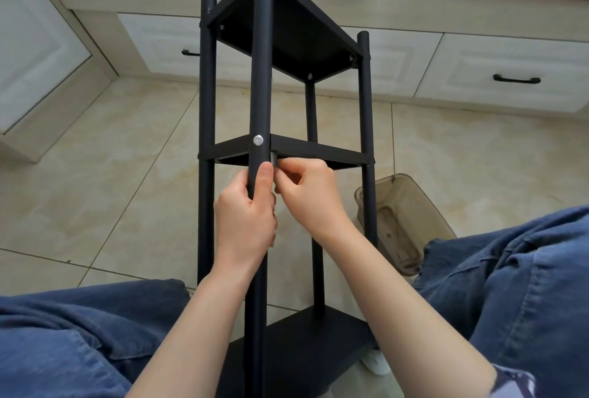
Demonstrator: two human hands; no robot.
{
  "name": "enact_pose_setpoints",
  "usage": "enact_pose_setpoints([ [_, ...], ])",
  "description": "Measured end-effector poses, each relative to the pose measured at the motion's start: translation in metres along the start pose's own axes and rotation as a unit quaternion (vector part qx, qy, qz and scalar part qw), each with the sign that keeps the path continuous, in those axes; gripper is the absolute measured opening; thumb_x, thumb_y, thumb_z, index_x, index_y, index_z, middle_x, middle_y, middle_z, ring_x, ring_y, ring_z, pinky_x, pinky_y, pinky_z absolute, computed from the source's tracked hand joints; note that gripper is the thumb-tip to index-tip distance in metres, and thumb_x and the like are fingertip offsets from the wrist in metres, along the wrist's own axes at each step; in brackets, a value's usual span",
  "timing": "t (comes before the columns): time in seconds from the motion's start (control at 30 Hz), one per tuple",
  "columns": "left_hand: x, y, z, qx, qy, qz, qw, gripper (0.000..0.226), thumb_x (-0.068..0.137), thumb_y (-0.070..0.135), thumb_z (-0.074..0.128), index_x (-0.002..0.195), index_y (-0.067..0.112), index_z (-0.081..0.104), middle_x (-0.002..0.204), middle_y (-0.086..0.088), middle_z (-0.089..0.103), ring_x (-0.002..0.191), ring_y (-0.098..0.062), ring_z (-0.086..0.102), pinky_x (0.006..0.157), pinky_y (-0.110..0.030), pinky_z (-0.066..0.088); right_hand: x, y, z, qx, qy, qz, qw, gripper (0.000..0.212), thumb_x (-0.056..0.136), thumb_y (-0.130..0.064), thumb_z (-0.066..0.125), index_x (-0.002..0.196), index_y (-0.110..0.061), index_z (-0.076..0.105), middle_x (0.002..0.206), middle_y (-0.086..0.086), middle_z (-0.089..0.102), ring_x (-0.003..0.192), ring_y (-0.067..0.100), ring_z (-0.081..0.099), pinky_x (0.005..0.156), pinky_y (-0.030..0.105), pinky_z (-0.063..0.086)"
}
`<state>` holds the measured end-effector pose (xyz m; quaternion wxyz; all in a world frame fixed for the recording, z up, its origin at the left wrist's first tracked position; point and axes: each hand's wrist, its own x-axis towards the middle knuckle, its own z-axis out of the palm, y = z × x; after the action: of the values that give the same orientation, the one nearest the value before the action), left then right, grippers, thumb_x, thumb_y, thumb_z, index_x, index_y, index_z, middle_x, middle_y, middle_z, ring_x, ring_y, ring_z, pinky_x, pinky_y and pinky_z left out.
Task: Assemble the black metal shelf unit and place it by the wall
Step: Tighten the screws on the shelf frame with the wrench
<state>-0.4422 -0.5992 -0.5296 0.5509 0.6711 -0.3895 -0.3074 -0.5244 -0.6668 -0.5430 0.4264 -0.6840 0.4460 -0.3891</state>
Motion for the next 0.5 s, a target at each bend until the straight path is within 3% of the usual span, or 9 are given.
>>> enact_pose_setpoints([
  [0.1, 0.0, -0.001, -0.001, 0.0, 0.003, 0.005, 1.0, 0.044, 0.104, 0.044, 0.046, 0.076, 0.01, 0.05, 0.058, -0.005, 0.047, 0.039, -0.02, 0.044, 0.039, -0.032, 0.037, 0.0, 0.003, 0.005, 0.006, 0.01, -0.006, 1.0, 0.035, 0.093, -0.02, 0.062, 0.062, -0.005, 0.064, 0.055, 0.008, 0.062, 0.056, 0.027, 0.054, 0.055, 0.037, 0.047],
  [0.17, 0.0, -0.001, -0.001, 0.004, 0.005, 0.01, 1.0, 0.044, 0.104, 0.042, 0.046, 0.075, 0.009, 0.049, 0.059, -0.007, 0.047, 0.039, -0.02, 0.044, 0.037, -0.032, 0.037, 0.0, 0.003, 0.007, 0.024, 0.015, 0.001, 1.0, 0.039, 0.093, -0.016, 0.063, 0.054, -0.016, 0.058, 0.048, -0.004, 0.057, 0.047, 0.01, 0.048, 0.05, 0.025, 0.04],
  [0.27, 0.0, -0.001, -0.001, 0.006, 0.008, 0.011, 1.0, 0.045, 0.105, 0.042, 0.046, 0.073, 0.01, 0.047, 0.058, -0.008, 0.047, 0.038, -0.021, 0.043, 0.038, -0.031, 0.037, -0.001, 0.003, 0.011, 0.036, 0.028, -0.006, 0.999, 0.05, 0.093, -0.01, 0.064, 0.052, -0.034, 0.048, 0.042, -0.017, 0.048, 0.047, 0.002, 0.049, 0.051, 0.011, 0.033],
  [0.37, 0.0, -0.001, -0.001, 0.008, 0.009, 0.014, 1.0, 0.046, 0.104, 0.043, 0.046, 0.072, 0.011, 0.046, 0.056, -0.005, 0.047, 0.037, -0.019, 0.044, 0.038, -0.031, 0.037, 0.0, 0.01, 0.022, 0.009, 0.08, -0.038, 0.996, 0.037, 0.089, -0.009, 0.068, 0.055, -0.02, 0.059, 0.047, -0.015, 0.049, 0.05, 0.003, 0.048, 0.052, 0.012, 0.032],
  [0.5, -0.001, 0.0, -0.001, 0.018, 0.005, 0.024, 1.0, 0.045, 0.103, 0.045, 0.045, 0.071, 0.014, 0.047, 0.054, -0.001, 0.048, 0.036, -0.016, 0.046, 0.039, -0.032, 0.038, 0.001, 0.021, 0.033, -0.003, 0.133, -0.079, 0.988, 0.021, 0.089, -0.011, 0.069, 0.069, -0.005, 0.069, 0.063, 0.003, 0.064, 0.057, 0.01, 0.051, 0.056, 0.027, 0.042],
])
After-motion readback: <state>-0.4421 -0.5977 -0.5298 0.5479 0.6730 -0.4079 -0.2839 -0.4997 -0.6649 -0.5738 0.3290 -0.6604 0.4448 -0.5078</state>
